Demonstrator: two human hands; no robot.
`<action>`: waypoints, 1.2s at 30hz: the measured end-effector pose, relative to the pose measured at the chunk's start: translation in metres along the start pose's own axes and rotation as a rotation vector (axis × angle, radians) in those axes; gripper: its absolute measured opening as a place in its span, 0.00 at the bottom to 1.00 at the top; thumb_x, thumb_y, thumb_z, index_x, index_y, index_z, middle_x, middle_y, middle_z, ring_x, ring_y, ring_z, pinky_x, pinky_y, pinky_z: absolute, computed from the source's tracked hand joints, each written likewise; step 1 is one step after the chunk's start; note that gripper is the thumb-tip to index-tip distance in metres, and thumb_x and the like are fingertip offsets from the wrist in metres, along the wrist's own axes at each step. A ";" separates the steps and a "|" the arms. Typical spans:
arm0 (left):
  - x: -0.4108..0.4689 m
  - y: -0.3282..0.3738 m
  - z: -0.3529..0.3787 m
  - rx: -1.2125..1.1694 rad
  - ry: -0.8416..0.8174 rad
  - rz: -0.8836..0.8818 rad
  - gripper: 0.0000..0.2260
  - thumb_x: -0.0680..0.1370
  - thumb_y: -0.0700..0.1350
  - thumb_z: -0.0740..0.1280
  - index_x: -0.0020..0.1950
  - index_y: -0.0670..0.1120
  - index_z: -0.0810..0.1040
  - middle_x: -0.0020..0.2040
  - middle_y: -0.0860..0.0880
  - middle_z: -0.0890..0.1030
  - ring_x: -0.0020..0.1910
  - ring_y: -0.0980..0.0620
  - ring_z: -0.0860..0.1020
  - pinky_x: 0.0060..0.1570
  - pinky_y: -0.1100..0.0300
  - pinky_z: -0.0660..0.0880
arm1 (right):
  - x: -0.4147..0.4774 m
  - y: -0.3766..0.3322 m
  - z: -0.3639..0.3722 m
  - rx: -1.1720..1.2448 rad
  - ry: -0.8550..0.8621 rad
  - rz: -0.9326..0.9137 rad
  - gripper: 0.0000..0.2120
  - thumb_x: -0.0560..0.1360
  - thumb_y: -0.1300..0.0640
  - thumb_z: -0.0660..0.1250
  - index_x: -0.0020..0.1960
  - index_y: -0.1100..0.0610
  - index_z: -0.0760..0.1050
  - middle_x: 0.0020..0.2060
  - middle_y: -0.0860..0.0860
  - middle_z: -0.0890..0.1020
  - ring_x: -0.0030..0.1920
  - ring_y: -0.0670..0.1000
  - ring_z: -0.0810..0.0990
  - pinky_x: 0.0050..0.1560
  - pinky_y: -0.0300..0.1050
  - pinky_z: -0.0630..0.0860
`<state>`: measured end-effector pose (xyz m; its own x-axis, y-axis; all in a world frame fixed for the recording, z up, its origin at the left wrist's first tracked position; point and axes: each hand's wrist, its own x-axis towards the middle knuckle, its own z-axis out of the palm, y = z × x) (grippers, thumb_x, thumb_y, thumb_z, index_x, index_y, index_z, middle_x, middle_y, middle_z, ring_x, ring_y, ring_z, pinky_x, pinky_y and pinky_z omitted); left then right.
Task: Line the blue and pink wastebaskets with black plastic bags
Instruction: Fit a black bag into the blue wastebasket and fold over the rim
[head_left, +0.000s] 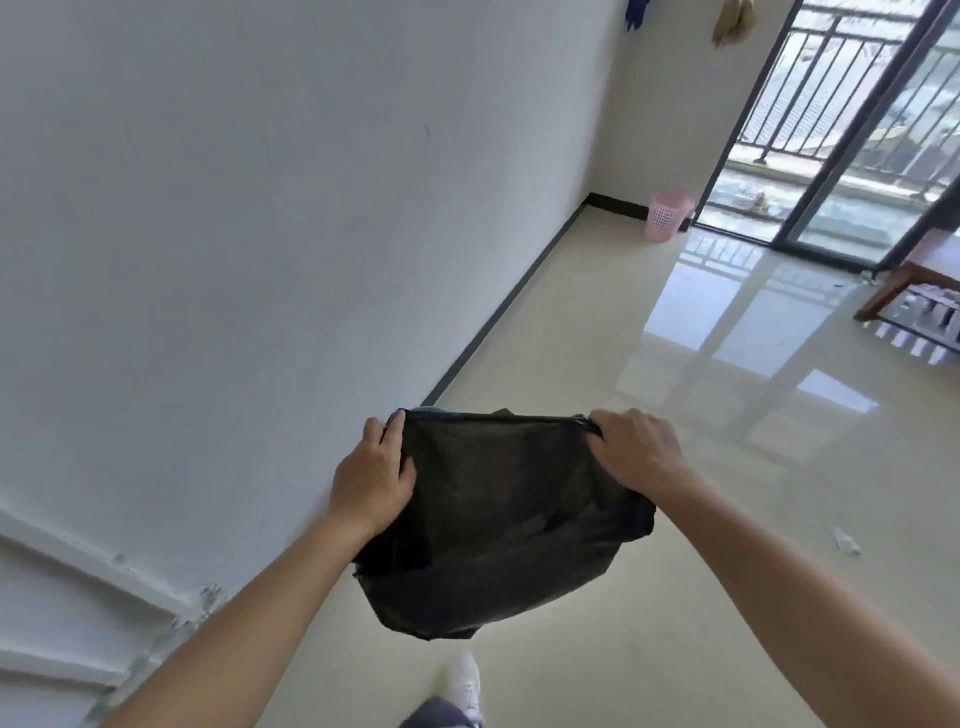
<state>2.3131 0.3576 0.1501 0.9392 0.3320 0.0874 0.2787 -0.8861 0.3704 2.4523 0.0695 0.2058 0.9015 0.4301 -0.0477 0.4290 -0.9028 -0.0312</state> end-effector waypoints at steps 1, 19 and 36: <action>0.021 0.002 0.002 -0.007 -0.006 -0.010 0.28 0.79 0.48 0.63 0.77 0.44 0.60 0.60 0.45 0.70 0.38 0.46 0.77 0.36 0.54 0.76 | 0.023 0.004 -0.006 -0.020 -0.003 -0.013 0.16 0.81 0.45 0.55 0.53 0.53 0.77 0.48 0.54 0.84 0.51 0.59 0.82 0.44 0.48 0.70; 0.259 -0.003 0.080 0.054 -0.039 -0.561 0.37 0.76 0.33 0.62 0.79 0.55 0.50 0.58 0.45 0.65 0.33 0.50 0.71 0.35 0.57 0.75 | 0.447 0.022 0.043 -0.080 -0.272 -0.518 0.28 0.74 0.28 0.54 0.45 0.51 0.78 0.38 0.49 0.81 0.41 0.54 0.78 0.40 0.46 0.69; 0.314 -0.114 0.244 0.159 -0.059 -0.756 0.38 0.74 0.31 0.61 0.79 0.56 0.53 0.55 0.44 0.67 0.37 0.46 0.71 0.32 0.55 0.69 | 0.571 -0.032 0.262 -0.042 -0.385 -0.481 0.11 0.75 0.61 0.58 0.54 0.56 0.75 0.46 0.56 0.75 0.41 0.58 0.73 0.42 0.48 0.70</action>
<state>2.6253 0.4836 -0.0898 0.4898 0.8514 -0.1878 0.8698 -0.4623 0.1725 2.9389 0.3462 -0.0823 0.5246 0.7540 -0.3954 0.7915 -0.6030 -0.0998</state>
